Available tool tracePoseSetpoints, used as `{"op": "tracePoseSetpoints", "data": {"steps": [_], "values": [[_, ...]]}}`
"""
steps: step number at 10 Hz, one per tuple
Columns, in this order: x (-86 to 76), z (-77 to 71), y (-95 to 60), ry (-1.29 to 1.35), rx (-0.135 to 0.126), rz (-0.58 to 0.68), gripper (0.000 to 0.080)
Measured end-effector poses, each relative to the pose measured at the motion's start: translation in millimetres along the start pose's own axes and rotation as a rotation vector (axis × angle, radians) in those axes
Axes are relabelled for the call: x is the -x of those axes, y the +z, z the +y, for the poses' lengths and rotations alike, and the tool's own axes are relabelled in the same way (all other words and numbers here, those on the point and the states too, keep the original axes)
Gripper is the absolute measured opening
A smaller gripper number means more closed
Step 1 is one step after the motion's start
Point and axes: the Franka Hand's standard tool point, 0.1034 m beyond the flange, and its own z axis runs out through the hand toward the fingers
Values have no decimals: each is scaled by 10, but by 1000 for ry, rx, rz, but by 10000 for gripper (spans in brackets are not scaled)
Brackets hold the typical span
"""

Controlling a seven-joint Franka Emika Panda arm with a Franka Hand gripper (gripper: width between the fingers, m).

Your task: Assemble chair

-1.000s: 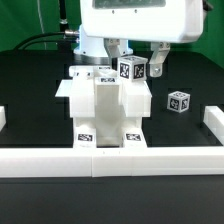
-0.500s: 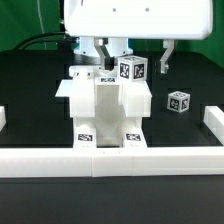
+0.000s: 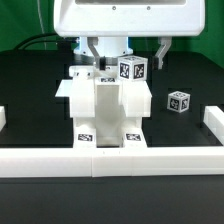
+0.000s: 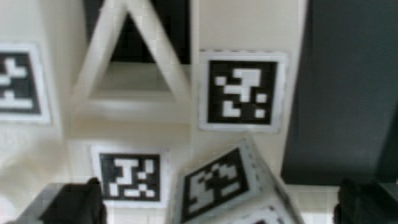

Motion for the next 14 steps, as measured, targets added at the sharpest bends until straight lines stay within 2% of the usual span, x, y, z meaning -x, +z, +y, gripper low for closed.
{"op": "tracePoseSetpoints", "data": {"steps": [4,6,7,9,11,13,14], "values": [[5,-74,24,-195,9,-5,649],[7,-62,25,-187,10,-5,376],[9,-61,28,-187,10,-6,275],[12,-50,33,-175,10,-7,276],[19,50,39,-107,15,-2,273],[9,58,42,104,16,6,273],[14,64,44,223,9,0,273]]}}
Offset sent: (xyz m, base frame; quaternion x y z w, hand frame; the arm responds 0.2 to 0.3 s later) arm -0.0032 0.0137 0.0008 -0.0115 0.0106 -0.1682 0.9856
